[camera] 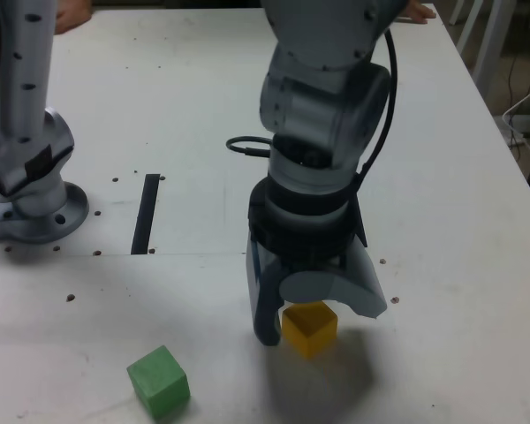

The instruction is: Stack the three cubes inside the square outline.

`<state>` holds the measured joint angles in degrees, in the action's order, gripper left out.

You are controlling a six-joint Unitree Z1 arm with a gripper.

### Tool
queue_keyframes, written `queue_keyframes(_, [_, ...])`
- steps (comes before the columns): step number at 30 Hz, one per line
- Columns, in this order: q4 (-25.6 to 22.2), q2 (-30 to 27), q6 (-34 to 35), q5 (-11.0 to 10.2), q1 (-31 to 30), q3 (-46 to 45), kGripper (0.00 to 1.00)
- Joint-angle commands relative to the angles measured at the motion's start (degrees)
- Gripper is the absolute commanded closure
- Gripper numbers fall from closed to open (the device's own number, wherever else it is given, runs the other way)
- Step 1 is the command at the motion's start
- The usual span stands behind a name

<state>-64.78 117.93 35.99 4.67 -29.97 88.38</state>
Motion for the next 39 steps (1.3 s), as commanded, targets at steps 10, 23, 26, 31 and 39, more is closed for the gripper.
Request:
queue_keyframes(10, [0.8, 1.5, 4.5, 0.0, 0.8, -0.4, 0.14])
queue_keyframes(23, [1.0, 1.8, 6.5, -0.3, 0.9, -0.7, 0.37])
queue_keyframes(26, [1.0, 1.9, 6.6, -0.3, 0.9, -0.8, 0.39])
queue_keyframes(31, [0.9, 1.8, 6.3, -0.1, 0.9, -0.8, 0.42])
queue_keyframes(39, [0.4, 1.3, 5.9, 0.2, 0.9, -1.0, 0.6])
